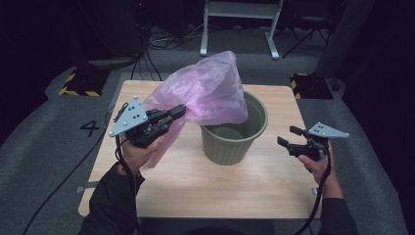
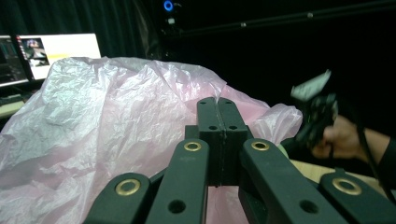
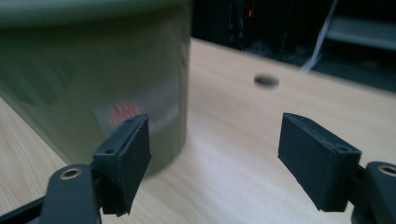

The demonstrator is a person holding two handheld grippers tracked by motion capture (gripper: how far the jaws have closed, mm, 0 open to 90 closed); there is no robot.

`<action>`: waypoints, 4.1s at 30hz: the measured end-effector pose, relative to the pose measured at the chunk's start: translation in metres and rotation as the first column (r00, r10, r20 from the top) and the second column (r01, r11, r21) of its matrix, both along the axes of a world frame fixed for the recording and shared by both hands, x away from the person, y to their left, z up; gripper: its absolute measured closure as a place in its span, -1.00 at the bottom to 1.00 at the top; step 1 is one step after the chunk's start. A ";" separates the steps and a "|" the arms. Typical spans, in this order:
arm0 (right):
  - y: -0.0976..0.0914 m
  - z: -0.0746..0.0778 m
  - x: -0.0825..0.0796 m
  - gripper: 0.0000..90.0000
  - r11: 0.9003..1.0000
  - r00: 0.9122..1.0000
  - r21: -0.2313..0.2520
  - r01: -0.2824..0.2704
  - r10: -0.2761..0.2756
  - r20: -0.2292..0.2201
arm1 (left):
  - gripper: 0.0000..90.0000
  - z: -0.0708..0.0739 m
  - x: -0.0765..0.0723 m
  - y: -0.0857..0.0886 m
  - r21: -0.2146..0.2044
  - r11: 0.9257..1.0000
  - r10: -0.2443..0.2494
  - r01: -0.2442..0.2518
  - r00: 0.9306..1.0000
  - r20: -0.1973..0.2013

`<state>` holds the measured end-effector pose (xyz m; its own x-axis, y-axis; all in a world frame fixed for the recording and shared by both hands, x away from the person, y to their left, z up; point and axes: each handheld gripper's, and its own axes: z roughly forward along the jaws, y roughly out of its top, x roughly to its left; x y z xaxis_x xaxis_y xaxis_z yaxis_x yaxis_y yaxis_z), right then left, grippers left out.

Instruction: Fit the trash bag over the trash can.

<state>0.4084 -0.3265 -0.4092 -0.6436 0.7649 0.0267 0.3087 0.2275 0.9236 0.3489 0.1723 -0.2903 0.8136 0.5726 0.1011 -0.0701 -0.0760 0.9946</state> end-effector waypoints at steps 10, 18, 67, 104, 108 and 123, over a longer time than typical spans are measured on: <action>0.051 0.085 -0.019 -0.36 0.987 0.970 -0.059 -0.147 0.156 0.188 | 1.00 -0.022 0.005 -0.008 0.032 0.999 -0.032 0.034 0.998 -0.062; 0.120 0.097 -0.016 -0.50 0.952 0.940 -0.176 -0.252 0.284 0.190 | 1.00 -0.032 0.008 -0.020 0.063 0.996 -0.058 0.064 0.994 -0.092; 0.173 0.080 0.012 1.00 0.912 0.938 -0.251 -0.323 0.345 0.045 | -0.66 -0.057 0.003 -0.034 0.258 0.964 0.132 -0.063 0.957 -0.258; 0.139 0.104 -0.006 -0.13 0.930 0.935 -0.151 -0.336 0.348 0.063 | 0.99 -0.080 0.009 0.003 0.243 0.902 0.369 -0.356 0.929 -0.010; 0.132 0.114 0.008 -0.16 0.963 0.967 -0.165 -0.215 0.234 0.103 | 0.99 -0.076 0.007 0.009 0.218 0.912 0.355 -0.347 0.935 0.005; 0.160 0.090 0.062 0.84 0.897 0.963 -0.350 -0.271 0.252 -0.100 | 0.99 -0.068 0.012 -0.015 0.200 0.937 0.287 -0.287 0.957 0.033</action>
